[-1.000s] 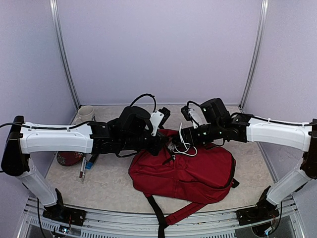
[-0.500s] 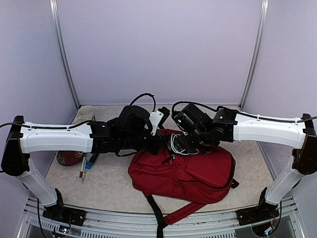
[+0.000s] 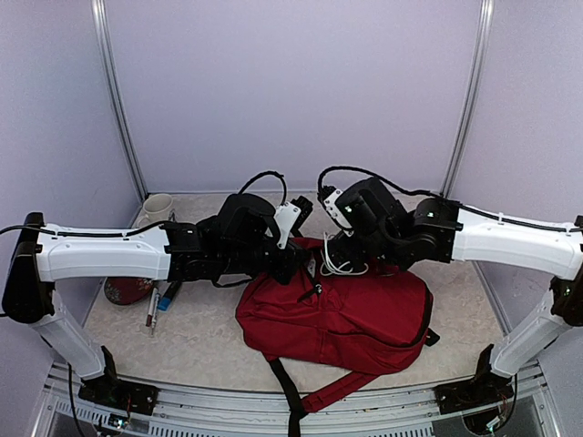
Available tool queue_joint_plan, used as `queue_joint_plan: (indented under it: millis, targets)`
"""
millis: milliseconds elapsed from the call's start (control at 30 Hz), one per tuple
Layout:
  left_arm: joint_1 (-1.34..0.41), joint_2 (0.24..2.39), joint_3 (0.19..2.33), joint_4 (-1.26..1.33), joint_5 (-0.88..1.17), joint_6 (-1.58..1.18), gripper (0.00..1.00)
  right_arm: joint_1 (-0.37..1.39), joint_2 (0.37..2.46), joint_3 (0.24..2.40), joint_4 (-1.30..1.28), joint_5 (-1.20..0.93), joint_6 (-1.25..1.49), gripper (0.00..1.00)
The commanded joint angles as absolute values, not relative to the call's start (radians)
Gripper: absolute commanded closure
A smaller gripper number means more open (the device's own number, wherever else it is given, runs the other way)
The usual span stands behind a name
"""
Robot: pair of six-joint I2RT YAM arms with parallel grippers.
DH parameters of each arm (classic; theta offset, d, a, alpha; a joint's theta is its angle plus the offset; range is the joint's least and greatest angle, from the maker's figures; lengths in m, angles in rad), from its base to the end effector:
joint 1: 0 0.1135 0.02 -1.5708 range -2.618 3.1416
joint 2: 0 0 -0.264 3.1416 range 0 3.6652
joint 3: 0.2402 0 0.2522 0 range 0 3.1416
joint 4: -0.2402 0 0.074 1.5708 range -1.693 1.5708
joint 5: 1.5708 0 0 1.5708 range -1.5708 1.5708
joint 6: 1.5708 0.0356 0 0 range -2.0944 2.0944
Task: Pack the student bag
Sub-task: Place the student bag in the lower front pocket.
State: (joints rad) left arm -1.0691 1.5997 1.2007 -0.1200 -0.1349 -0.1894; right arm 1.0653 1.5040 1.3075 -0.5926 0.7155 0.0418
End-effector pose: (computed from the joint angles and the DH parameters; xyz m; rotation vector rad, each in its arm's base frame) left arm 0.1829 -0.3235 0.2833 0.8369 1.9757 -0.6153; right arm 0.1780 0.2734 0.3163 -0.7530 2.0071 -0.2148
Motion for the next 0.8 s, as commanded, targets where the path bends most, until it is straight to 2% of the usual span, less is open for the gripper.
queue_joint_plan:
  millis: [0,33,133,167,233,300,367,400,467,500,600,767]
  targets:
    - [-1.055,1.593,1.218,-0.092,-0.166,-0.168,1.00,1.060,1.362,1.215,-0.359,0.247,-0.063,0.00]
    - [-1.057,1.595,1.221,-0.095,-0.166,-0.167,1.00,1.060,1.356,1.198,-0.353,0.306,-0.047,0.00]
    - [-1.058,1.594,1.220,-0.100,-0.171,-0.166,1.00,1.053,1.420,1.218,-0.523,0.864,0.118,0.00]
    - [-1.058,1.593,1.218,-0.097,-0.170,-0.166,1.00,1.050,1.448,1.240,-0.603,0.962,0.186,0.00]
    - [-1.058,1.596,1.216,-0.095,-0.167,-0.165,1.00,1.054,1.475,1.244,-0.619,0.897,0.185,0.00]
    - [-1.058,1.602,1.214,-0.093,-0.163,-0.163,1.00,1.052,1.462,1.188,-0.489,0.544,0.048,0.00]
    - [-1.058,1.607,1.214,-0.094,-0.165,-0.163,1.00,1.046,1.474,1.157,-0.421,0.333,0.042,0.00]
    - [-1.058,1.607,1.213,-0.097,-0.166,-0.166,1.00,1.041,1.498,1.163,-0.431,0.347,0.078,0.00]
    - [-1.058,1.603,1.210,-0.098,-0.165,-0.174,1.00,1.022,1.572,1.215,-0.549,0.624,0.233,0.00]
    - [-1.057,1.600,1.200,-0.093,-0.162,-0.177,1.00,1.008,1.612,1.252,-0.648,0.679,0.315,0.00]
    - [-1.053,1.597,1.194,-0.076,-0.143,-0.179,1.00,1.000,1.650,1.265,-0.590,0.586,0.344,0.00]
    - [-1.051,1.563,1.173,-0.038,-0.104,-0.186,0.63,0.999,1.673,1.252,-0.498,0.482,0.370,0.00]
